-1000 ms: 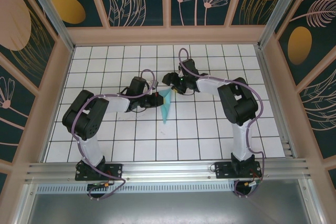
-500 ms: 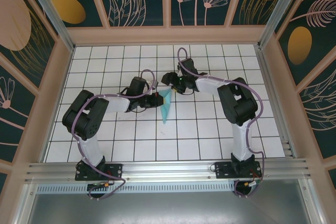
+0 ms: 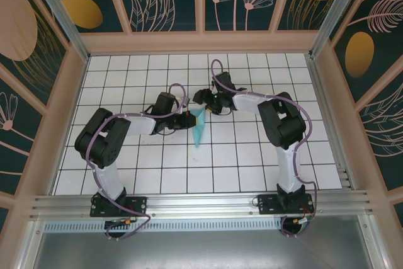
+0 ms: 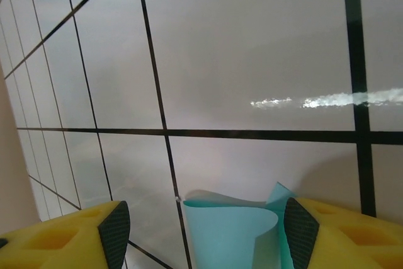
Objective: Fold a paper plane with a square sheet of paper (fold left side to right side)
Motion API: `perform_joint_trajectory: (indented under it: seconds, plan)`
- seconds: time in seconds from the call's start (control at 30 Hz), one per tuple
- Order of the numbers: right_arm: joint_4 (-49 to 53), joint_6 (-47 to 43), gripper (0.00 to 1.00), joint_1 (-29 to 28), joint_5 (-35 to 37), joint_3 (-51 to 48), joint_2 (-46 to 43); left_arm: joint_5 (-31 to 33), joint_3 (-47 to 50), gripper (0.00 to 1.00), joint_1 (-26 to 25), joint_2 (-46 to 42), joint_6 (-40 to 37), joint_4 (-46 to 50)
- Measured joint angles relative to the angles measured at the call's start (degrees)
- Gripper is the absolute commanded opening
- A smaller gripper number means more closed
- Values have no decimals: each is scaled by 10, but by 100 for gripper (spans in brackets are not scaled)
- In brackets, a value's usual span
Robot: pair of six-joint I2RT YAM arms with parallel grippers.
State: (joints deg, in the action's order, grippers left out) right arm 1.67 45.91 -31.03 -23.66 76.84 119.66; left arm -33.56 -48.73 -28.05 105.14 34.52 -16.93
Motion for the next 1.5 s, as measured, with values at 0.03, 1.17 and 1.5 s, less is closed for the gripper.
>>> perform_joint_trajectory:
  seconds: [0.03, 1.17, 1.5]
  plan:
    - [2, -2, 69, -2, 0, 0, 1, 0, 0, 0, 0, 0, 0, 0]
    - [21, -24, 70, -10, 16, 7, 2, 32, 4, 0, 4, -11, -20, 27]
    - [21, -26, 70, -10, 17, 7, 2, 41, 5, 0, 4, -11, -20, 27]
